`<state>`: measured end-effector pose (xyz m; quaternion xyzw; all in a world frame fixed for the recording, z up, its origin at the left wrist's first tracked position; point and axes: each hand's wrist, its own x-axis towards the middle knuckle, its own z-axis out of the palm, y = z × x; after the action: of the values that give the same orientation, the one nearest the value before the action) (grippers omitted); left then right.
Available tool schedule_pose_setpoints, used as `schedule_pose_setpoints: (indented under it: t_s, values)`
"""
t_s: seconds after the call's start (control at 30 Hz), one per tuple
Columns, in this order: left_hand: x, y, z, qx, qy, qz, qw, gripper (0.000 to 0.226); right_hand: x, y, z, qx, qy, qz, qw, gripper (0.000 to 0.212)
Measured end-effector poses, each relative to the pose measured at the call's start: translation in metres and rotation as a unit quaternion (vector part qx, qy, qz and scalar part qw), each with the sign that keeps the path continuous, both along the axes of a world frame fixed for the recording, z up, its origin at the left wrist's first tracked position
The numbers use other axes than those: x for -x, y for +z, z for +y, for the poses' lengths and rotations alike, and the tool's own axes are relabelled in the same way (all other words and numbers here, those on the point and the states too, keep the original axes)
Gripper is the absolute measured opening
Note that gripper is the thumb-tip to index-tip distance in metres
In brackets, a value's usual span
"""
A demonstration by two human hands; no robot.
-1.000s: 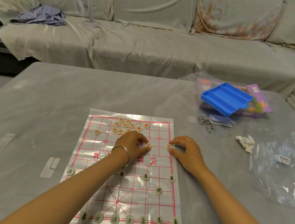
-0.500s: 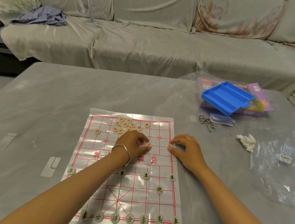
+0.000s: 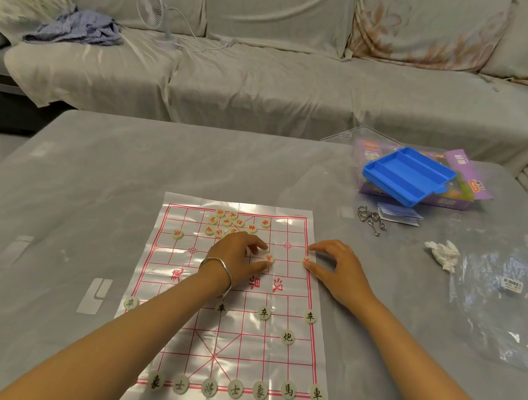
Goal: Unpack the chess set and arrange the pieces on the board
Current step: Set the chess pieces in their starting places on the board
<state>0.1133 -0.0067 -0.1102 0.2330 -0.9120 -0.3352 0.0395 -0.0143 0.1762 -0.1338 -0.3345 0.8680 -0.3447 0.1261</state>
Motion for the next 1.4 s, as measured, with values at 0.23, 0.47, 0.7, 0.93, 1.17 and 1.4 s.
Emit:
schedule_pose_setpoints:
  t_s: [0.23, 0.47, 0.7, 0.93, 1.17, 1.4]
  values:
    - [-0.024, 0.009, -0.051, 0.018, 0.073, 0.043, 0.996, 0.036, -0.022, 0.014, -0.029, 0.01, 0.031, 0.019, 0.999, 0.023]
    - [-0.037, -0.001, -0.084, 0.166, 0.02, -0.039, 0.985, 0.054, -0.038, 0.017, -0.08, -0.029, 0.087, 0.027, 0.995, 0.027]
    - [-0.038, -0.003, -0.08, 0.231, -0.105, -0.069, 0.965, 0.04, -0.041, 0.018, -0.094, -0.045, 0.082, 0.05, 0.994, 0.029]
    - [-0.048, 0.0, -0.075, 0.233, -0.141, -0.088, 0.958, 0.038, -0.045, 0.022, -0.089, -0.053, 0.068, 0.042, 0.995, 0.029]
    - [-0.037, 0.003, -0.065, 0.219, -0.054, -0.091, 0.97, 0.047, -0.05, 0.024, -0.085, -0.03, 0.045, 0.02, 0.998, 0.028]
    - [-0.03, -0.001, -0.052, 0.092, -0.038, -0.061, 0.993, 0.034, -0.048, 0.021, -0.077, -0.026, 0.035, 0.017, 0.999, 0.024]
